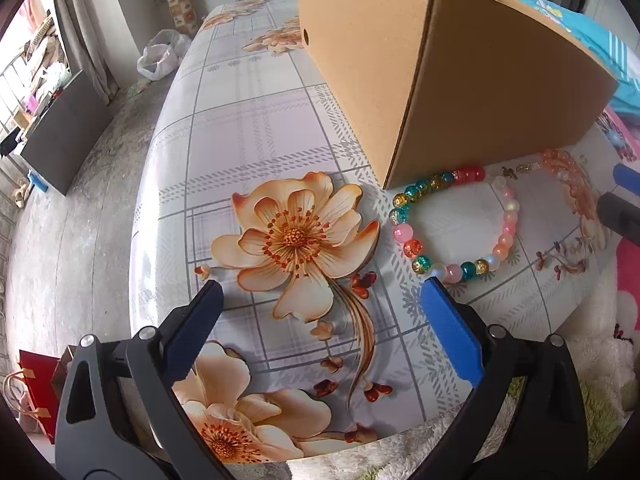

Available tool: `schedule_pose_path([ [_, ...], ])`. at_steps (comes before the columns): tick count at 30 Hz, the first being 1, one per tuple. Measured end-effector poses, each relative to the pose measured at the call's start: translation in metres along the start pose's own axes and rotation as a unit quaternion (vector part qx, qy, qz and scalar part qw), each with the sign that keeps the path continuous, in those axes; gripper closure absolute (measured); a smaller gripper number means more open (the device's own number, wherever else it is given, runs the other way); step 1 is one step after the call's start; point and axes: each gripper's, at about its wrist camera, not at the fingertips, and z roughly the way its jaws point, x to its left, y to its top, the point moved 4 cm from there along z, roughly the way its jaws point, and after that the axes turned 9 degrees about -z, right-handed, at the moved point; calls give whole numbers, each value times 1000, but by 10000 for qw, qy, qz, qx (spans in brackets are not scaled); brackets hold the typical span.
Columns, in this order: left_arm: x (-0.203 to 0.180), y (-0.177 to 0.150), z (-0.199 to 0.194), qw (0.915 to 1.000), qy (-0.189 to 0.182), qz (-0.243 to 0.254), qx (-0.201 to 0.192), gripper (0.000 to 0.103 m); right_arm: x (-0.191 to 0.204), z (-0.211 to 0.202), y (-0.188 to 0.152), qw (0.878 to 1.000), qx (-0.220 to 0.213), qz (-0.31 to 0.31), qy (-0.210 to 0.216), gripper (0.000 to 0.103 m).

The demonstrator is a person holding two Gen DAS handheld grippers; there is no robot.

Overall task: Organize jewelry
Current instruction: 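Withdraw both grippers from the box toward the multicolour bead bracelet, then close the left gripper on the multicolour bead bracelet while the right grips it too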

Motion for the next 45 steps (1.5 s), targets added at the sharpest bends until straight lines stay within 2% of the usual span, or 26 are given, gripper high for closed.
schedule_pose_path([
  [2, 0, 1, -1, 9999, 11, 79, 97, 7, 4, 1, -1, 10000, 16, -27, 45, 7],
  [4, -1, 2, -7, 9998, 96, 169, -27, 7, 8, 0, -1, 10000, 7, -60, 40, 7],
  [9, -9, 15, -22, 9988, -291, 39, -396, 7, 7, -4, -2, 9999, -90, -94, 41, 7],
  [14, -31, 25, -11, 9981, 21, 309, -536, 7, 8, -5, -3, 9999, -89, -65, 102, 9],
  [18, -49, 17, 0, 9919, 600, 918, -642, 7, 6, -5, -4, 9999, -99, -30, 133, 9],
  [19, -50, 14, -1, 9907, 636, 976, -704, 8, 5, -5, -4, 9999, -101, -21, 130, 9],
  [27, -48, -10, -12, 9929, 403, 997, -511, 8, 6, 1, -3, 9993, 0, 52, 361, 19],
  [31, -46, -19, -16, 9939, 289, 976, -423, 10, 10, 3, -1, 9988, 3, -4, 499, 20],
  [32, -47, -21, -18, 9939, 255, 980, -433, 12, 11, 4, -1, 9984, 9, -3, 565, 20],
  [34, -47, -19, -20, 9939, 229, 962, -482, 29, 14, 7, 0, 9975, 36, 7, 699, 24],
  [35, -45, -23, -23, 9944, 179, 931, -468, 32, 16, 9, 1, 9970, 58, 7, 775, 26],
  [37, -45, -19, -23, 9954, 7, 874, -402, 49, 18, 14, 3, 9958, 97, 18, 915, 29],
  [45, -45, -9, -16, 9959, -351, 789, -283, 67, 41, 32, 8, 9915, 314, -114, 1258, 53],
])
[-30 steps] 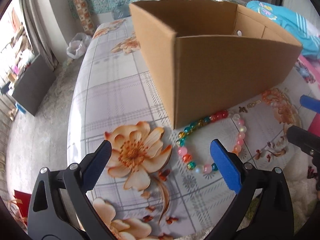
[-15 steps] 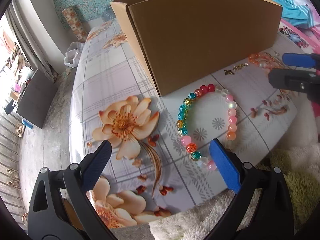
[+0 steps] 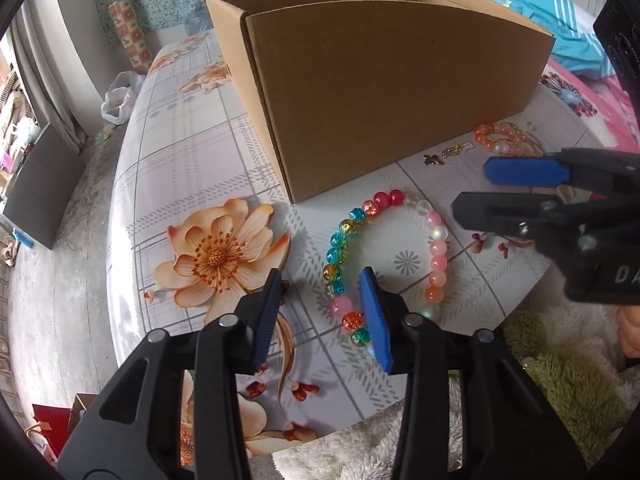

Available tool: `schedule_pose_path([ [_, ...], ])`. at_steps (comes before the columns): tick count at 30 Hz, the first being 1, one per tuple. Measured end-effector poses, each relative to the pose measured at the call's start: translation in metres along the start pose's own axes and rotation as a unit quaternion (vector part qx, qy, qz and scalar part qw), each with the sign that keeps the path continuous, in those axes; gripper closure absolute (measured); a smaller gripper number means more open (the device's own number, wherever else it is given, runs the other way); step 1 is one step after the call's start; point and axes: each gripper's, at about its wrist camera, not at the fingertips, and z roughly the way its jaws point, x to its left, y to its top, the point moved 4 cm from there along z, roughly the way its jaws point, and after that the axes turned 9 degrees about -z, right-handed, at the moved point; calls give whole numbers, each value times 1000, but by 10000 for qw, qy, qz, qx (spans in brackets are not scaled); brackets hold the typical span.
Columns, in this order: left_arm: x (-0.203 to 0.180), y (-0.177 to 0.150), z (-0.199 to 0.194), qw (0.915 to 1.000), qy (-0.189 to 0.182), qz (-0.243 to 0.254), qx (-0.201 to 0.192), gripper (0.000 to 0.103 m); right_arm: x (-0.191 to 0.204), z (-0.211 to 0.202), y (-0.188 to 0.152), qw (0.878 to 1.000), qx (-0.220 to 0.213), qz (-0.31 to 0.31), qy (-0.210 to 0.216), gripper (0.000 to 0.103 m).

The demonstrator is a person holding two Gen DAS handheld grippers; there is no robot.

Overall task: Organize jewelry
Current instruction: 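Close the left gripper on the multicolour bead bracelet while the right grips it too, then carry the bead bracelet into the box and open both grippers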

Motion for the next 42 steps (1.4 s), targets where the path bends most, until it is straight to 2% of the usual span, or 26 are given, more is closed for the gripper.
schedule_pose_path([
  [3, 1, 5, 4, 10000, -32, -20, -8, 73, 8, 6, 4, 9999, 51, -114, 24, 58],
  [10, 5, 12, 8, 9999, -143, -79, -39, 78, 17, 21, 7, 9994, 245, -243, -35, 70],
  [12, 6, 15, 10, 9998, -167, -72, -48, 81, 18, 26, 8, 9992, 306, -258, -51, 76],
  [16, 4, 17, 11, 9997, -200, -34, -99, 90, 24, 28, 12, 9975, 313, -523, -357, 83],
  [18, 3, 19, 12, 9997, -202, -16, -144, 94, 25, 28, 12, 9963, 325, -631, -490, 93],
  [24, 4, 21, 9, 9991, -304, -123, -272, 95, 25, 21, 9, 9972, 246, -539, -458, 93],
  [30, 5, 26, -21, 9968, -491, -204, -603, 95, 27, -4, 4, 9978, -67, -515, -416, 93],
  [34, -1, 29, -49, 9938, -615, -223, -901, 95, 28, -34, 5, 9966, -442, -547, -421, 93],
  [39, -16, 43, -94, 9860, -822, -126, -1444, 95, 26, -83, 16, 9914, -1070, -599, -465, 93],
  [42, -27, 60, -123, 9784, -917, 106, -1851, 95, 22, -114, 32, 9855, -1470, -695, -489, 93],
])
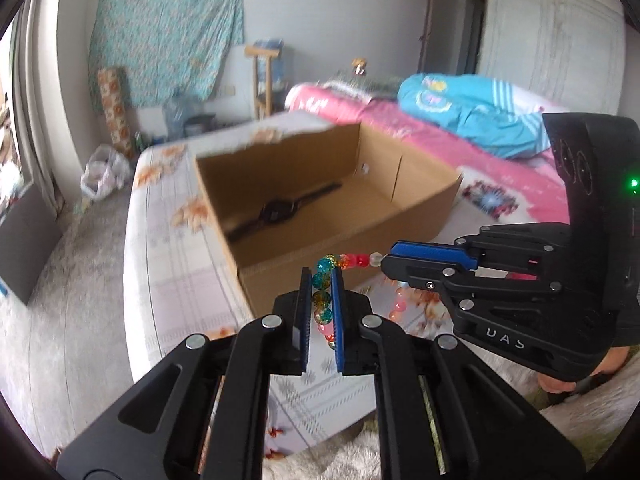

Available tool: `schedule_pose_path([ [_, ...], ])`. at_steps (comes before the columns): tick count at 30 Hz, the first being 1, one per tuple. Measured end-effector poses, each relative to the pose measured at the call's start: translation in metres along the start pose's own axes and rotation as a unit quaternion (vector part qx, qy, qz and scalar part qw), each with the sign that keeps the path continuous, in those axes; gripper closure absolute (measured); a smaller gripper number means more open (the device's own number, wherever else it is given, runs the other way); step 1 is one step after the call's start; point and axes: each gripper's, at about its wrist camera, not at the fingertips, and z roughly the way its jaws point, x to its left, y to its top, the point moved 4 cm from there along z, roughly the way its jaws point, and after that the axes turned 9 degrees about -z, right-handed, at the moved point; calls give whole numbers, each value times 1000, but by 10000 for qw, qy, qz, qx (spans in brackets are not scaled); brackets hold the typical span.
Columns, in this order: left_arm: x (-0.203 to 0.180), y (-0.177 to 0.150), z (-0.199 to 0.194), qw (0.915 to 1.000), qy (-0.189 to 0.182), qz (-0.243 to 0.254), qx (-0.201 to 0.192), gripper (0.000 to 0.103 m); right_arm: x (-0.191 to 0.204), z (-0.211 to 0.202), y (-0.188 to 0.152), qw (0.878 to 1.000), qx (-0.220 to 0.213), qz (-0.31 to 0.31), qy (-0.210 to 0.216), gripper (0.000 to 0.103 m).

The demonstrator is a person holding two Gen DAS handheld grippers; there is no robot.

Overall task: Organize jewelry
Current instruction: 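Carry the bead bracelet into the box and open both grippers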

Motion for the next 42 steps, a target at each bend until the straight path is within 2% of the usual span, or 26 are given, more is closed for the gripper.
schedule_pose_path([
  [5, -16, 54, -15, 9974, -276, 364, -565, 95, -20, -17, 50, 9986, -504, -177, -12, 93],
  [7, -19, 74, -11, 9956, -326, 457, -745, 95, -30, -12, 68, 9980, -574, -250, 29, 93],
  [9, -18, 90, 2, 9955, -297, 499, -745, 95, -43, 2, 84, 9984, -456, -260, 187, 93],
  [12, -7, 102, 32, 9980, -295, 358, -439, 95, -55, 37, 101, 9987, -54, -117, 503, 93],
  [18, 30, 82, 98, 9982, -129, 10, 582, 95, -63, 109, 92, 9899, 1010, 122, 982, 93],
  [24, 54, 53, 129, 9910, 74, -99, 1331, 94, -58, 156, 70, 9709, 1944, 349, 1354, 92],
  [28, 58, 45, 133, 9870, 221, -53, 1592, 93, -53, 169, 65, 9645, 2176, 414, 1439, 91],
  [30, 60, 43, 132, 9868, 252, -55, 1599, 93, -53, 170, 64, 9643, 2159, 485, 1456, 87],
  [34, 61, 48, 125, 9886, 278, -116, 1474, 93, -60, 159, 70, 9690, 1896, 608, 1461, 86],
  [38, 60, 57, 109, 9936, 285, -123, 1091, 92, -73, 134, 73, 9781, 1411, 777, 1319, 73],
  [42, 55, 62, 91, 9969, 292, -97, 730, 84, -88, 102, 66, 9830, 974, 1001, 1192, 69],
])
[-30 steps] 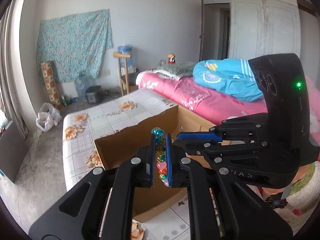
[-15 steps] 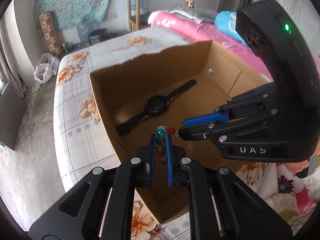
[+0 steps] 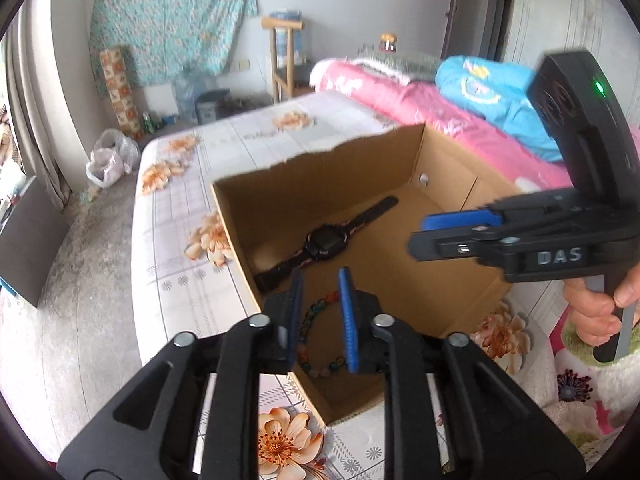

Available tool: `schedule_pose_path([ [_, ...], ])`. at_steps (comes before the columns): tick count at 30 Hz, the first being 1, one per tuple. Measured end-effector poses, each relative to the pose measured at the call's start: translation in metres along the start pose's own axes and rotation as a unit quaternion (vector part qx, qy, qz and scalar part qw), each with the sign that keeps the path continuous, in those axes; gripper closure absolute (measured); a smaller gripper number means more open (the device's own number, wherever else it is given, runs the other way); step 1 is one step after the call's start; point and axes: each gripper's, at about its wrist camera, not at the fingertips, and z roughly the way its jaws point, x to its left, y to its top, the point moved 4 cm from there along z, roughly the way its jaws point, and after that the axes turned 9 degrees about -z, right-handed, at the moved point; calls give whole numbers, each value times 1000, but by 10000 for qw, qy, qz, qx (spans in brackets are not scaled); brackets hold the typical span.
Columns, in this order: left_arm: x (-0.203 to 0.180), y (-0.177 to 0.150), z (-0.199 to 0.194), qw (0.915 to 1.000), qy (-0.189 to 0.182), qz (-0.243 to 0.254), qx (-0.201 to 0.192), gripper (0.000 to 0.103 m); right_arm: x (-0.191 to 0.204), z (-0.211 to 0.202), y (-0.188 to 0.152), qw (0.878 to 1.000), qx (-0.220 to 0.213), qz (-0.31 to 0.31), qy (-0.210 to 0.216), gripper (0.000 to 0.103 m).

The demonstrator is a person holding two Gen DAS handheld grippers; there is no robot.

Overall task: Organize jewelry
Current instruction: 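Carry the bead bracelet into the box and open both grippers, then withdraw both grippers from the box toward the orange bead bracelet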

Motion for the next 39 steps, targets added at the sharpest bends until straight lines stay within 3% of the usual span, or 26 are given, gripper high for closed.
schedule_pose_path([
  [5, -9, -8, -23, 9992, -217, -33, -326, 80, -6, -38, -28, 9981, -539, 275, 131, 63],
  [10, -26, -33, -53, 9957, -739, 12, -561, 66, -1, -71, -68, 9943, -959, 358, 300, 58],
  [14, -42, -63, -58, 9938, -1026, 89, -411, 62, -2, -79, -104, 9940, -972, 469, 182, 57],
  [19, -60, -98, -35, 9952, -976, 104, 55, 60, -12, -64, -134, 9940, -626, 884, 165, 56],
  [31, -51, -105, 7, 9971, -666, -130, 355, 60, -40, -26, -121, 9900, -263, 1355, -277, 56],
  [39, -41, -95, 10, 9965, -635, -402, 375, 60, -50, -22, -112, 9898, -305, 1379, -162, 56],
])
